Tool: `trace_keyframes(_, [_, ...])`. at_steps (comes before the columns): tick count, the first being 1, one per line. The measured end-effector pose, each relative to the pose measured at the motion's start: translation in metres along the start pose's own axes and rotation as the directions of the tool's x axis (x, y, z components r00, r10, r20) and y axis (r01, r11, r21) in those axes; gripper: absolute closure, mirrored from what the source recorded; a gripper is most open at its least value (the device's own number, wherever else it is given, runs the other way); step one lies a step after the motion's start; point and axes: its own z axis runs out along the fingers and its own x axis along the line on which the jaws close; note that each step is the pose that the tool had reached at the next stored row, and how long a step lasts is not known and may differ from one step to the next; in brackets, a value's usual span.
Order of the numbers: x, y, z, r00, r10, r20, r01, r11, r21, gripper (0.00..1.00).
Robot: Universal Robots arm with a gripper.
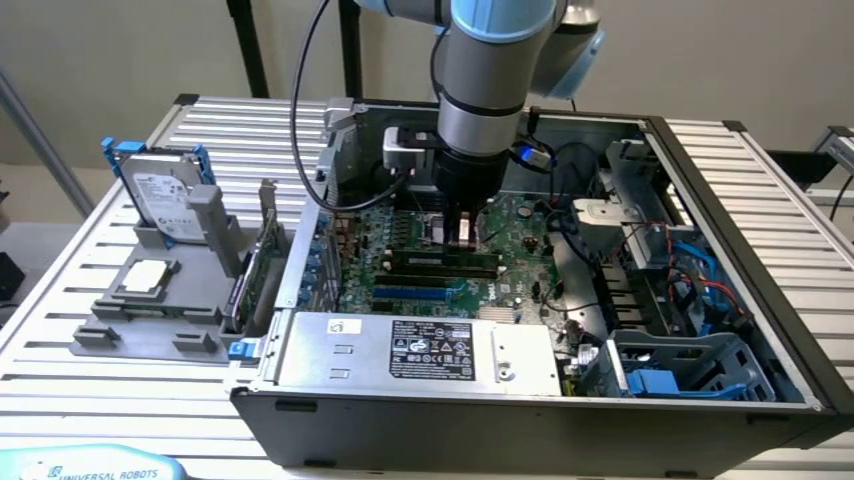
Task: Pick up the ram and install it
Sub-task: 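Insert the ram into the slot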
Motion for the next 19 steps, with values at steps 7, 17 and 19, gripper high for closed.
trace_keyframes(7, [0.0000,0.0000,0.0010,1.0000,0.000,-0.0002,0.000,1.0000,0.0009,0.87])
trace_keyframes(17, [-0.0001,-0.0006,0.0023,1.0000,0.001,0.0002,-0.001,1.0000,0.0011,0.87])
trace_keyframes(19, [-0.0001,-0.0008,0.0023,1.0000,0.001,0.0002,-0.001,1.0000,0.0011,0.87])
